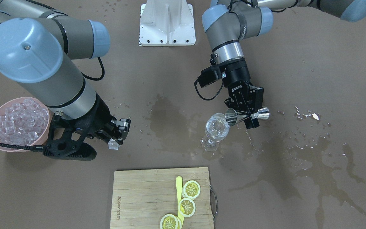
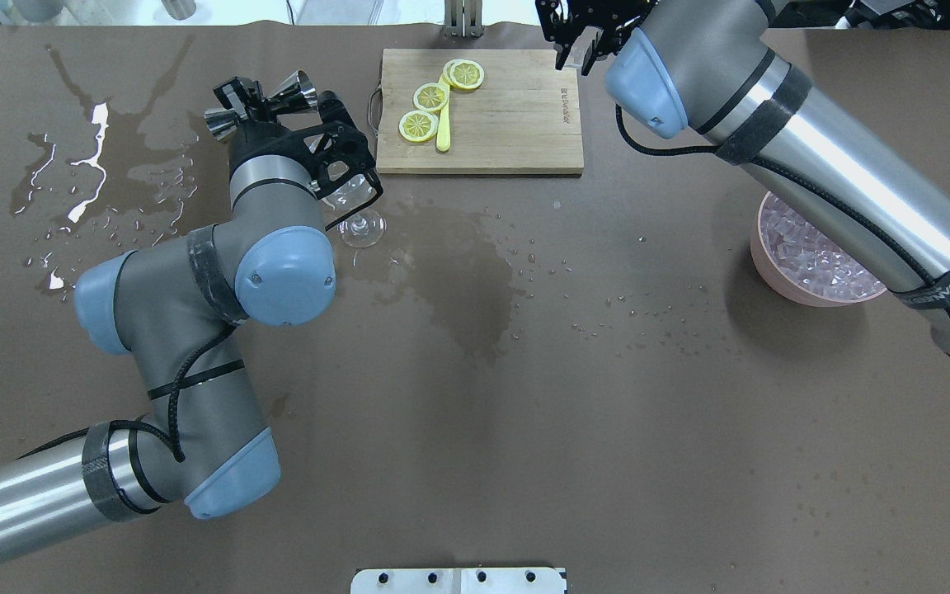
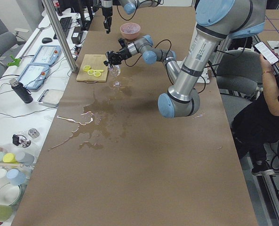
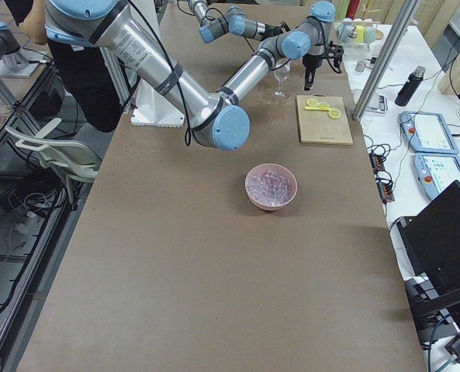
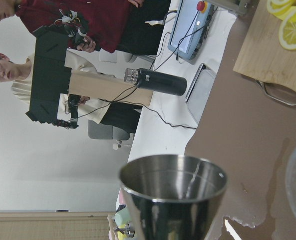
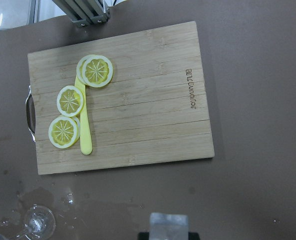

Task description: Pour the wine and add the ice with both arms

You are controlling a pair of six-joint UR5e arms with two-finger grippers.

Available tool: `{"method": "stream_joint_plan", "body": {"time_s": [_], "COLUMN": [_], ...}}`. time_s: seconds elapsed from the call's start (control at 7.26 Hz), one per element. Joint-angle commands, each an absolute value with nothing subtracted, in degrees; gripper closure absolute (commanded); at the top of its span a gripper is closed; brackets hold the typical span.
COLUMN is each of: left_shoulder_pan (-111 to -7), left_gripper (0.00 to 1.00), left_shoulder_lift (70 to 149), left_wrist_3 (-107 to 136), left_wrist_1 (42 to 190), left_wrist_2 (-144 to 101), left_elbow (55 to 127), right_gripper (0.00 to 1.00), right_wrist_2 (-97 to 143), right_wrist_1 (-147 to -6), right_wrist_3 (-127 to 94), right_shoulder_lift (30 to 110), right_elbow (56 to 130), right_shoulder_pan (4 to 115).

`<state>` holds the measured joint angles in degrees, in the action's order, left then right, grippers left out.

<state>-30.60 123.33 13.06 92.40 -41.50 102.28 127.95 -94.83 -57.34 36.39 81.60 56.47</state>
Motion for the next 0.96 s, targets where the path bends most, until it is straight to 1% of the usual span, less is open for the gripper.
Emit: {"method": "stream_joint_plan", "body": {"time_s": [0.0,0.14,0.41,0.69,0.83], "left_shoulder_pan": [-33.20,-33.83,-37.77,-44.53,-46.56], "left_gripper": [0.96,0.96,0.96,0.96,0.96], "left_shoulder_lift": [122.00,118.95,114.37,107.18,103.83], "left_wrist_3": [15.47,15.64,17.56,20.64,23.26], "left_wrist_1": [96.92,98.51,104.81,117.79,125.17], "left_wrist_2": [-45.93,-47.36,-51.12,-60.60,-63.86], "left_elbow": [103.18,105.53,106.61,105.13,102.59], "right_gripper": [1.00,1.00,1.00,1.00,1.00], "right_wrist_2": [127.88,127.88,127.71,127.36,127.27], "right_wrist_1": [-94.83,-94.83,-94.83,-94.83,-94.83], "right_wrist_3": [-57.30,-57.39,-57.74,-58.53,-59.93], "right_shoulder_lift": [36.65,37.00,36.92,35.69,34.03], "right_elbow": [81.56,81.56,81.56,81.56,81.56], "right_shoulder_pan": [56.51,56.43,55.81,53.80,52.40]}}
